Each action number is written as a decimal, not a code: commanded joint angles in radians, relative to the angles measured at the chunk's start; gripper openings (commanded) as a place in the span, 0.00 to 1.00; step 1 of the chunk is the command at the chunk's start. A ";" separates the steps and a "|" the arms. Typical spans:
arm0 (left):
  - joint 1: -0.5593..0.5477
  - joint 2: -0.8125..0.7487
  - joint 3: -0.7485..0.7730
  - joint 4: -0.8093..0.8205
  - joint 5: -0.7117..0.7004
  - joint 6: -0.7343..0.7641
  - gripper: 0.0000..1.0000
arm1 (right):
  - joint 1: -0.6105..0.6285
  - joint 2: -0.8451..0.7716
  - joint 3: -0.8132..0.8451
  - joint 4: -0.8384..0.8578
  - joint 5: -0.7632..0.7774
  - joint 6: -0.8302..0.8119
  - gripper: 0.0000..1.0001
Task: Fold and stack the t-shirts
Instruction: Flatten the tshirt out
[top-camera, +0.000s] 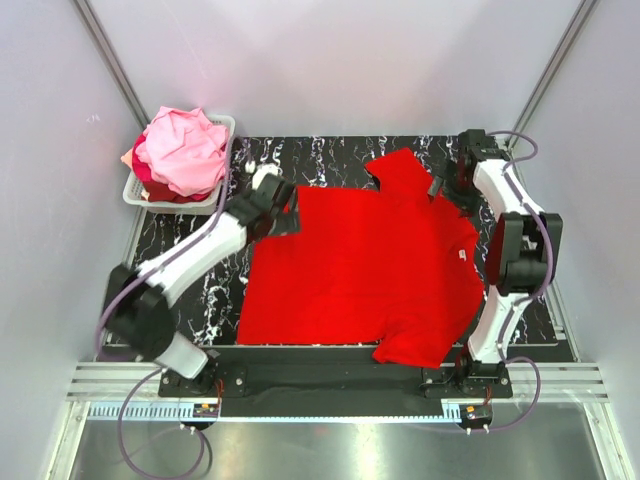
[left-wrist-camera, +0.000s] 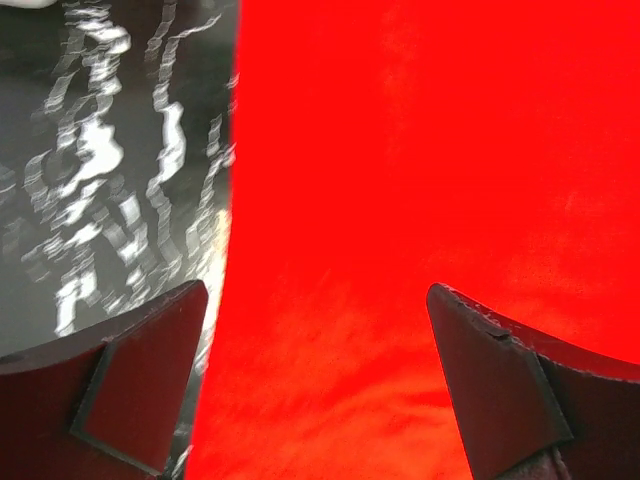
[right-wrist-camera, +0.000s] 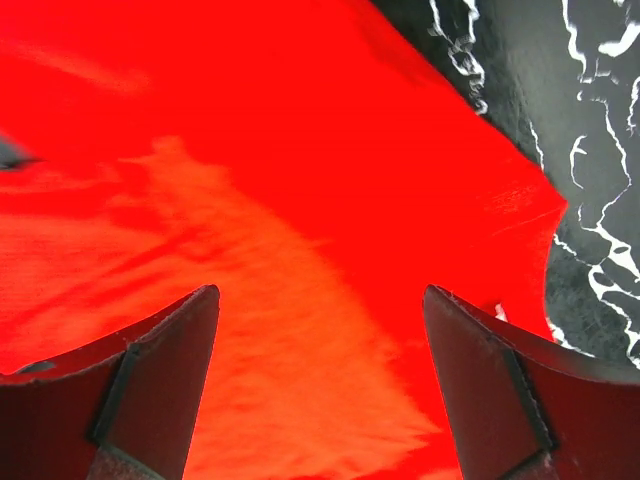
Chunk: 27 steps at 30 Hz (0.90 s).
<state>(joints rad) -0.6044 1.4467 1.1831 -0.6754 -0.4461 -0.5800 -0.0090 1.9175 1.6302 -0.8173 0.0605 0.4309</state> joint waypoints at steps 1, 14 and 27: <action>0.067 0.186 0.143 0.120 0.150 0.043 0.98 | 0.015 0.076 0.063 -0.058 0.070 -0.054 0.89; 0.215 0.707 0.512 0.066 0.286 0.026 0.94 | 0.015 0.443 0.381 -0.164 0.098 -0.058 0.85; 0.374 0.961 0.829 0.014 0.434 0.054 0.92 | 0.015 0.862 1.048 -0.298 0.070 -0.075 0.83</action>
<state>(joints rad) -0.2626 2.3268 1.9152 -0.6220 -0.0692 -0.5491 0.0021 2.6907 2.5992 -1.1213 0.1390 0.3649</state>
